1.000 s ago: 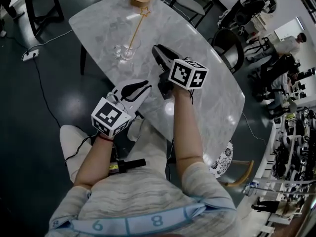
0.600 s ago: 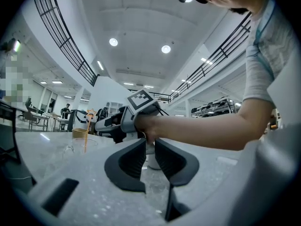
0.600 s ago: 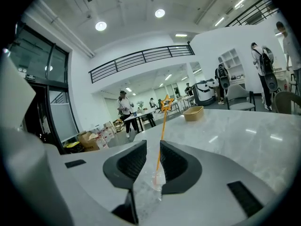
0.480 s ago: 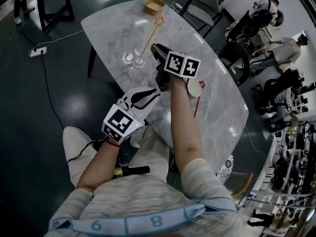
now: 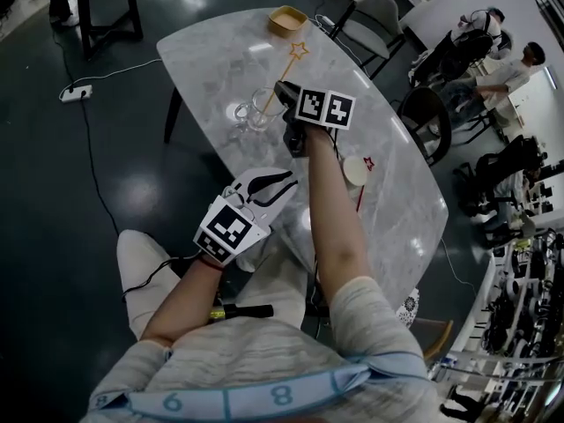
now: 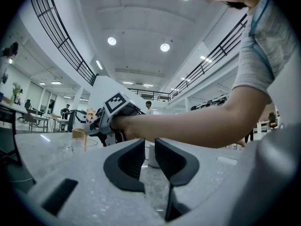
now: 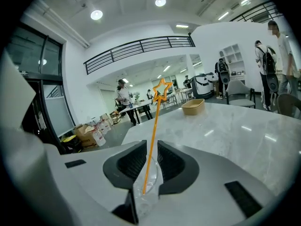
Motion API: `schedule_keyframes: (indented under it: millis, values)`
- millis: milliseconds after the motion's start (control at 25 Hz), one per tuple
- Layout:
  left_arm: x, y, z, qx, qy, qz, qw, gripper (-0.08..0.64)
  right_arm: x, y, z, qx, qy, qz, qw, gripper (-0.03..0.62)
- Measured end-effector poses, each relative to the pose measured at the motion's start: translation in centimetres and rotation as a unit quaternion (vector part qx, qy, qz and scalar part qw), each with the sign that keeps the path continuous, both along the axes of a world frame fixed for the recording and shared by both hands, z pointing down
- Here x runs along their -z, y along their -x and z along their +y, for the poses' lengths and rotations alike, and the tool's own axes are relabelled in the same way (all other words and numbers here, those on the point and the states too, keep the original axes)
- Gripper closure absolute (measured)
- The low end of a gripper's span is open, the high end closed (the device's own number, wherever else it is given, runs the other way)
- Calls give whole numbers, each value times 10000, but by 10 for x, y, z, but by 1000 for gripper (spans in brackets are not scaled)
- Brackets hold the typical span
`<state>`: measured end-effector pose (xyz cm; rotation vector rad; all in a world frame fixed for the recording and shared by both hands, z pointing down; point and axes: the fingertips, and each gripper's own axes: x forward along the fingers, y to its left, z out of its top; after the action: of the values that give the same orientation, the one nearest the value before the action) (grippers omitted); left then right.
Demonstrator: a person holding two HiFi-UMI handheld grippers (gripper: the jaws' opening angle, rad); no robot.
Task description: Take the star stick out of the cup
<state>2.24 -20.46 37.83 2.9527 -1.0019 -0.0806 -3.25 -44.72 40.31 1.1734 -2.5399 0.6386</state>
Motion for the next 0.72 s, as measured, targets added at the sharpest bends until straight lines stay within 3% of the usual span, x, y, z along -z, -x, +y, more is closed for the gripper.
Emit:
schedule_keyframes:
  millis: [400, 720]
  values:
    - [-1, 4, -2, 26, 16, 4, 10000, 497, 0, 6, 1, 137, 99, 40, 9998, 569]
    - [2, 0, 0, -9, -23, -51, 10000, 497, 41, -7, 8, 15, -272, -293, 9992, 571]
